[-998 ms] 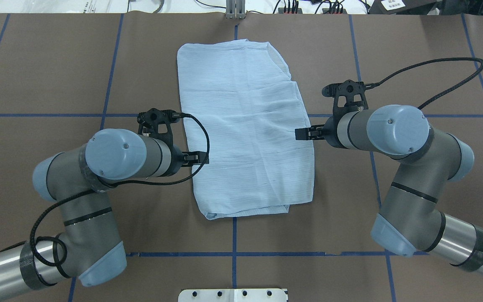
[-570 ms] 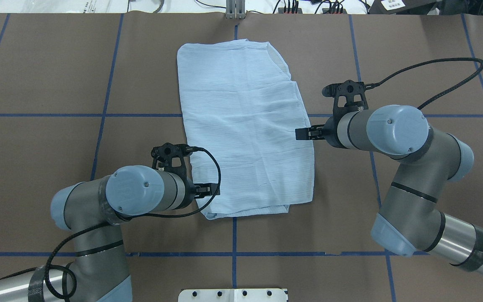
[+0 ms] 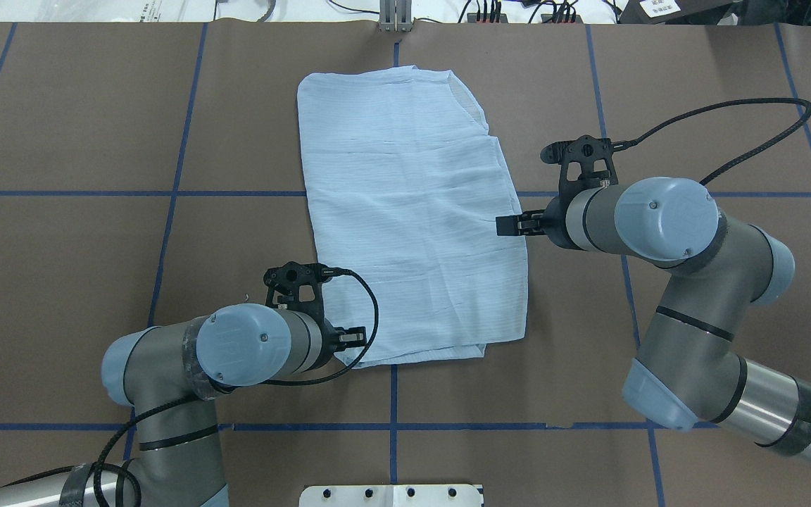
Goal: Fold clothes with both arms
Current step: 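Move both grippers to the shirt's long sides near the robot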
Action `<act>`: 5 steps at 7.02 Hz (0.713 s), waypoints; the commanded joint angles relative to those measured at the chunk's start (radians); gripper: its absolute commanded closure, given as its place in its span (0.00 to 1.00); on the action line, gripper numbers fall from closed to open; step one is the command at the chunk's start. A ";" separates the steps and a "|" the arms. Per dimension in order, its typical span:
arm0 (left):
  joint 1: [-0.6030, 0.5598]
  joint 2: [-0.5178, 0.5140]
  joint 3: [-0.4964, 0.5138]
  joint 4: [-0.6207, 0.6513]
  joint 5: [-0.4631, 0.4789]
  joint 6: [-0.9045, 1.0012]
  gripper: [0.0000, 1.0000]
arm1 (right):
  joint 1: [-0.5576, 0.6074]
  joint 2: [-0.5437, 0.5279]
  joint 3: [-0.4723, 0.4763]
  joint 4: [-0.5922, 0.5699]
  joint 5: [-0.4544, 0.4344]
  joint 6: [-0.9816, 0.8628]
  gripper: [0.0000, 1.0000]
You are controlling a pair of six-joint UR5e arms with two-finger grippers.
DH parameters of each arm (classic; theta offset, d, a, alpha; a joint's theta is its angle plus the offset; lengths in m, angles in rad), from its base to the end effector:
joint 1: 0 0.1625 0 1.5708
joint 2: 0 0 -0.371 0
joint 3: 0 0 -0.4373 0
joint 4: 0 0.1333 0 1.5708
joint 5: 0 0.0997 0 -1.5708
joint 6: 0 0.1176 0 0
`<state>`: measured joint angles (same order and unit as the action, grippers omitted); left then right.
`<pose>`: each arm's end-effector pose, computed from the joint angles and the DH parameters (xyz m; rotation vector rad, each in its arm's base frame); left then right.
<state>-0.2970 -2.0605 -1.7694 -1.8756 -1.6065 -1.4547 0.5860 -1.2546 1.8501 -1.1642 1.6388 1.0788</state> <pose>0.5982 -0.3181 0.1928 0.1718 0.9796 -0.1480 -0.4555 -0.4528 0.2490 0.4608 -0.8917 0.0519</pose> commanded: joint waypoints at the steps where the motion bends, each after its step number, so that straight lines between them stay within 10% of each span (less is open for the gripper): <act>1: 0.001 0.000 0.001 0.000 0.002 -0.001 1.00 | -0.002 0.001 -0.002 0.000 -0.001 0.000 0.00; 5: 0.001 0.000 -0.001 0.000 0.005 -0.003 1.00 | -0.021 0.018 0.009 -0.008 -0.014 0.230 0.00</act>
<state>-0.2961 -2.0602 -1.7700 -1.8761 -1.6020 -1.4561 0.5784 -1.2441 1.8516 -1.1682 1.6326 1.1828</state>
